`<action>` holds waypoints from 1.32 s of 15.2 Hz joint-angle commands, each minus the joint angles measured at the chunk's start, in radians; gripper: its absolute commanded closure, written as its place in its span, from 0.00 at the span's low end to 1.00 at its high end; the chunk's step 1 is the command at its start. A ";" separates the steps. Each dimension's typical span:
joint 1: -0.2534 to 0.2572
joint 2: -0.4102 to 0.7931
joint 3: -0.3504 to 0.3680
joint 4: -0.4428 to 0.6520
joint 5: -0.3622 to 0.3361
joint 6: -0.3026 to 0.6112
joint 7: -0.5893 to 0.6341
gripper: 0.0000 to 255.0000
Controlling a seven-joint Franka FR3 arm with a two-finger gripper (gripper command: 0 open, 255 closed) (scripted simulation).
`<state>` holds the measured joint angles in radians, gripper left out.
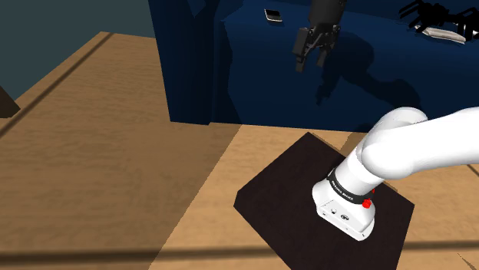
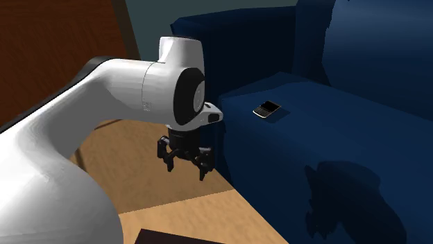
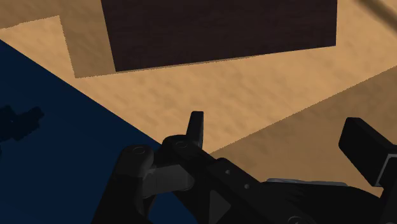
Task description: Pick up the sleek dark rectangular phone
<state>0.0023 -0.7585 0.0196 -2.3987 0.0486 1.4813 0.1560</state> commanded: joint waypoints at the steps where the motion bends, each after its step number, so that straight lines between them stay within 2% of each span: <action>1: 0.000 0.000 0.000 0.000 0.000 0.000 0.000 0.00; 10: -0.065 0.280 -0.050 0.206 -0.047 0.144 0.018 0.00; 20: -0.121 0.580 -0.111 0.518 -0.063 0.211 0.038 0.00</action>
<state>-0.1132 -0.2158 -0.0848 -1.9169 -0.0146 1.6827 0.1918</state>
